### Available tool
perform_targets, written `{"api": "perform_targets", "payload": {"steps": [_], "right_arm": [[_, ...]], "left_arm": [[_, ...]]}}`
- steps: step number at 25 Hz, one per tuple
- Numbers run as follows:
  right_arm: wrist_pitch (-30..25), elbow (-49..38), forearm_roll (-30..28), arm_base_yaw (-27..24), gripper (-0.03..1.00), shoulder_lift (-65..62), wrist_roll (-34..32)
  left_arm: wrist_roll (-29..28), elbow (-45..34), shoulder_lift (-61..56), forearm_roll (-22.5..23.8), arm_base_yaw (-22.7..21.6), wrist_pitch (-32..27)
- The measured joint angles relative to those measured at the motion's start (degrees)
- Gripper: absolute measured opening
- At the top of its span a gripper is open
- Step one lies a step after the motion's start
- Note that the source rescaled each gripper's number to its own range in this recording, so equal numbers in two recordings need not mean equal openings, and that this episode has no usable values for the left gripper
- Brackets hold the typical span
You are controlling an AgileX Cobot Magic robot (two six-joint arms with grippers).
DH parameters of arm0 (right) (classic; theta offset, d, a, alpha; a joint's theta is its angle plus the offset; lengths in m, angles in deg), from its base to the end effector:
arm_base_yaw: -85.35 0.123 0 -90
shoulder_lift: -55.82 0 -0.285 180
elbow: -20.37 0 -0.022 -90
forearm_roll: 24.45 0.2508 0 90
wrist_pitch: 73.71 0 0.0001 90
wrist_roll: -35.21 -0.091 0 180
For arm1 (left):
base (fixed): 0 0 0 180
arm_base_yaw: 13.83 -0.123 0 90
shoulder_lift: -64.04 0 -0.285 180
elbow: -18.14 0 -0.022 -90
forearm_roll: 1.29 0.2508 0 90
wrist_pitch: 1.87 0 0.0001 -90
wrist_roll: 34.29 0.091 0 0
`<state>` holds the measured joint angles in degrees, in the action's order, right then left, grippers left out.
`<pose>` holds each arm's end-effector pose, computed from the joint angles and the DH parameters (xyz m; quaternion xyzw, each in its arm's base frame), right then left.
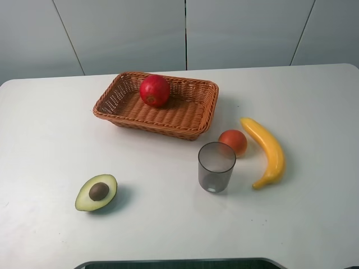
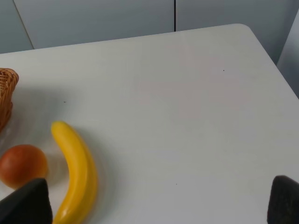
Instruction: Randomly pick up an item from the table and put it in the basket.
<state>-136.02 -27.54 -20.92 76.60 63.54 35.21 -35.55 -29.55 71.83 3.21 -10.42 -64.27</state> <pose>-0.0067 0.0061 0.2784 0.0635 0.8541 -0.0086 0.5161 -0.0076 0.0068 0.2794 0.0137 0.8559 0.0182 0.5167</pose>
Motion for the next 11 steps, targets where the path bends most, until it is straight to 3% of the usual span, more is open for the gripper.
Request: {"api": "perform_targets", "payload": {"steps": [11], "right_arm": [[0.0, 0.0, 0.0, 0.0, 0.99, 0.0, 0.0]], "left_arm": [[0.0, 0.0, 0.0, 0.0, 0.0, 0.0]]}}
